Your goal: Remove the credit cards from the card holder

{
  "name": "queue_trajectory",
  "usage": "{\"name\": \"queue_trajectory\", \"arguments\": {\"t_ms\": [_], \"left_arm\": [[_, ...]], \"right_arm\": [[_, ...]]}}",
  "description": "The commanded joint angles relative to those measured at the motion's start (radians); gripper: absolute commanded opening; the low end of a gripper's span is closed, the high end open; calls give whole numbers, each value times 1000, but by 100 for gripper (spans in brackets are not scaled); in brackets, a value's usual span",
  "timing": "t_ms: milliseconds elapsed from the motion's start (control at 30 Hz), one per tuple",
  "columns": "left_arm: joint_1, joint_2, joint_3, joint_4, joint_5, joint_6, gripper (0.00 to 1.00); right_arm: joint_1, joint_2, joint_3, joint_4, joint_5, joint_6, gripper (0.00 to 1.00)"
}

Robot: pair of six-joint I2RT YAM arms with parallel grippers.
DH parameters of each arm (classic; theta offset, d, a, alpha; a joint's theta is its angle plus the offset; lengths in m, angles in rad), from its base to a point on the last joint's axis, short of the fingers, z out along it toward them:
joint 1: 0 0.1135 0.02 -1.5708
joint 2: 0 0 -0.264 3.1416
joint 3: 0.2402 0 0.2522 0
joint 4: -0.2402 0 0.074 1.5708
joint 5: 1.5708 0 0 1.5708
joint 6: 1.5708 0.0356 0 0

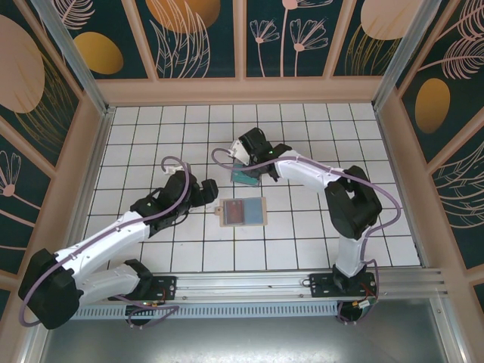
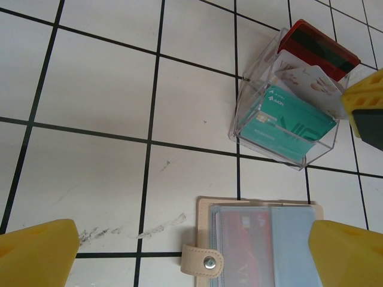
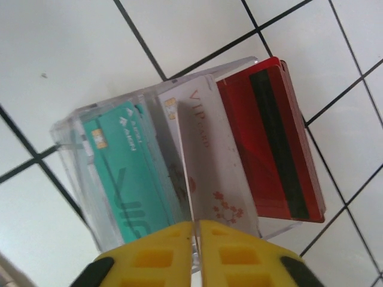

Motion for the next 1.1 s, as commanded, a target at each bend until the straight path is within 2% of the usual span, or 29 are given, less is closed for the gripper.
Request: {"name": "queue_trajectory", "arguments": {"t_ms": [0, 333, 533, 800, 1067], "left_arm": [[5, -33, -19, -18, -20, -19, 99], [8, -53, -40, -14, -17, -25, 98], [7, -29, -40, 17, 33, -14, 99], [8, 33, -40, 106, 182, 19, 93], [6, 163, -25, 167, 341, 12, 79]], "right_arm": [[-4, 47, 25, 37, 120, 18, 25], [-14, 38, 90, -3, 110, 144, 31], [-17, -56, 40, -37, 24, 321, 33], [-25, -238, -153, -18, -133, 693, 37], [-25, -390, -455, 128, -295, 1007, 42]]}}
